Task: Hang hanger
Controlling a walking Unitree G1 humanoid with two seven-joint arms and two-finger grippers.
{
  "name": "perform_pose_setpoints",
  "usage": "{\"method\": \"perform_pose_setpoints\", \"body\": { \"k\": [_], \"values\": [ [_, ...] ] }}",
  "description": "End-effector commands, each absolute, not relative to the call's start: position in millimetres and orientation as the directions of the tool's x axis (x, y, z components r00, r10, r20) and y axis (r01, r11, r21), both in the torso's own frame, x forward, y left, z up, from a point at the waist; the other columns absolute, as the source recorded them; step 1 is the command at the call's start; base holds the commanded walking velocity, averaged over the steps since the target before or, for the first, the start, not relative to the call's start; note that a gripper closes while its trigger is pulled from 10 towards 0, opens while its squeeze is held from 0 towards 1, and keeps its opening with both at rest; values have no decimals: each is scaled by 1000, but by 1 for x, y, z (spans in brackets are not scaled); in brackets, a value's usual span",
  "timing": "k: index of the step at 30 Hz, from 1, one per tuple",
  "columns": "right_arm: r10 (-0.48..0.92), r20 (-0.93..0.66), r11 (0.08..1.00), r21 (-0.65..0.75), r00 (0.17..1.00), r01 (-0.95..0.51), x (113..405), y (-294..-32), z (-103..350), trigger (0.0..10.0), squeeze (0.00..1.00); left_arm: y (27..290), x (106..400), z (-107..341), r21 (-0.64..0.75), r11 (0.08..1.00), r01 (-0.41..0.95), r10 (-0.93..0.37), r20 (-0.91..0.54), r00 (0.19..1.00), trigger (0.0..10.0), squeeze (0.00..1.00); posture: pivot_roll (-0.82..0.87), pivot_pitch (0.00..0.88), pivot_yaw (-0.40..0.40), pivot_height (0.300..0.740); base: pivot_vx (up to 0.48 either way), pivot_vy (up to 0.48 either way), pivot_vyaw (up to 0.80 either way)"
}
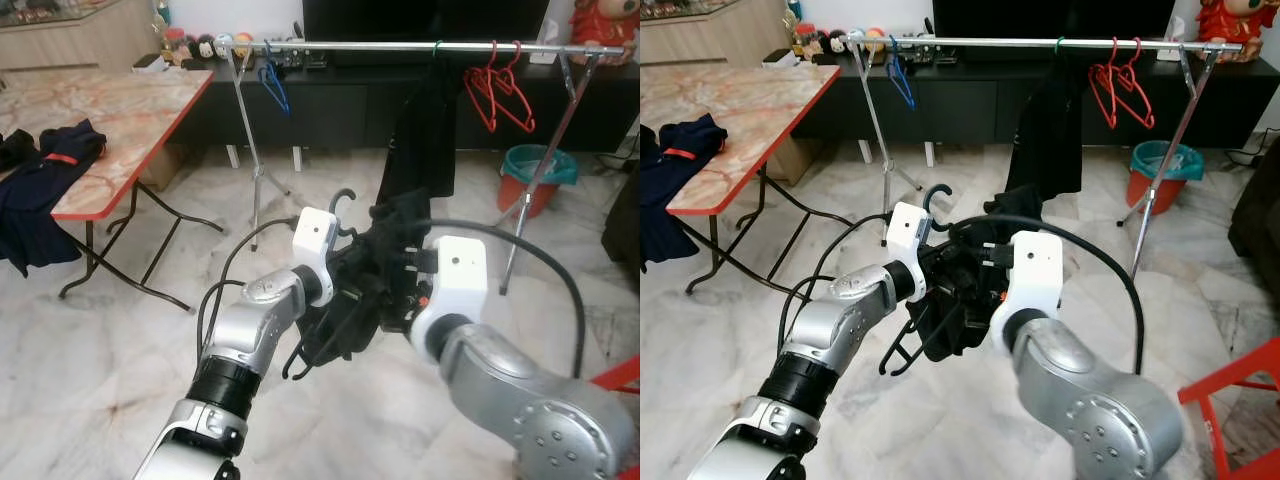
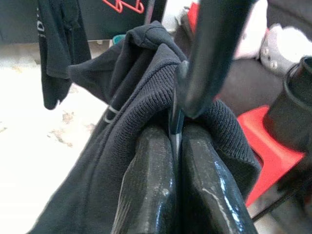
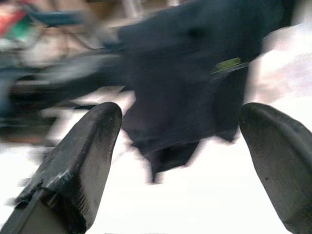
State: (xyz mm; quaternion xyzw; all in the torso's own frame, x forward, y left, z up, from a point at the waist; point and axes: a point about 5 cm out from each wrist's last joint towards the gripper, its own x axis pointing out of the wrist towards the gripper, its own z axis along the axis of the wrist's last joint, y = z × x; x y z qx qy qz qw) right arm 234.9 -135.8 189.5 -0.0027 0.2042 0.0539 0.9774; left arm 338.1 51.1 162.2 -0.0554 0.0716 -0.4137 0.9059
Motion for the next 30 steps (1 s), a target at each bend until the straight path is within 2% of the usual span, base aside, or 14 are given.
{"method": "perform_pose_setpoints", "body": {
  "k": [1, 2, 5, 7, 8, 12, 17, 18, 20, 23, 24, 27, 30],
  "values": [
    [58, -378, 998, -5, 924, -64, 237, -146, 191, 10000, 0, 51, 333, 166, -133, 609, 782, -793, -76, 605, 10000, 0, -85, 0, 90, 740, 0, 0, 0],
    [22, -370, 1000, -12, 929, -29, 240, -158, 191, 10000, 0, 53, 329, 162, -118, 577, 808, -817, -102, 568, 10000, 0, -76, 0, 92, 740, 0, 0, 0],
    [27, -329, 1000, -3, 944, -29, 243, -165, 197, 10000, 0, 58, 325, 158, -111, 544, 832, -838, -124, 531, 10000, 0, -78, 0, 93, 740, 0, 0, 0],
    [102, -256, 995, 29, 961, -98, 246, -164, 206, 10000, 0, 63, 322, 153, -104, 533, 840, -843, -154, 515, 10000, 0, -81, 0, 95, 740, 0, 0, 0],
    [102, -256, 995, 29, 961, -98, 246, -164, 206, 10000, 0, 63, 322, 153, -104, 533, 840, -843, -154, 515, 10000, 0, -81, 0, 95, 740, 0, 0, 0],
    [246, -189, 969, 34, 951, -244, 247, -164, 210, 10000, 0, 69, 316, 147, -90, 490, 867, -863, -187, 468, 10000, 0, -83, 0, 98, 740, 0, 0, 0],
    [345, -222, 936, 5, 912, -353, 248, -177, 200, 10000, 0, 73, 312, 146, -58, 422, 905, -891, -209, 402, 10000, 0, -83, 0, 91, 740, 0, 0, 0],
    [407, -229, 909, 6, 884, -417, 249, -180, 199, 10000, 0, 71, 310, 146, -58, 397, 916, -902, -207, 378, 10000, 0, -89, 0, 83, 740, 0, 0, 0],
    [407, -229, 909, 6, 884, -417, 249, -180, 199, 10000, 0, 71, 310, 146, -58, 397, 916, -902, -207, 378, 10000, 0, -89, 0, 83, 740, 0, 0, 0],
    [545, -297, 803, -85, 784, -590, 242, -187, 193, 10000, 0, 69, 302, 143, -34, 312, 949, -928, -222, 297, 10000, 0, -93, 0, 70, 740, 0, 0, 0],
    [612, -355, 726, -101, 707, -680, 236, -194, 187, 10000, 0, 68, 298, 142, -33, 274, 961, -938, -229, 259, 10000, 0, -90, 0, 60, 740, 0, 0, 0],
    [646, -364, 687, -106, 671, -719, 234, -199, 185, 10000, 0, 68, 296, 143, -43, 253, 967, -944, -229, 237, 10000, 0, -88, 0, 58, 740, 0, 0, 0],
    [708, -400, 597, -102, 583, -796, 231, -208, 182, 10000, 0, 67, 290, 145, -52, 185, 981, -957, -235, 168, 10000, 0, -89, 0, 42, 740, 0, 0, 0]
  ]
}}
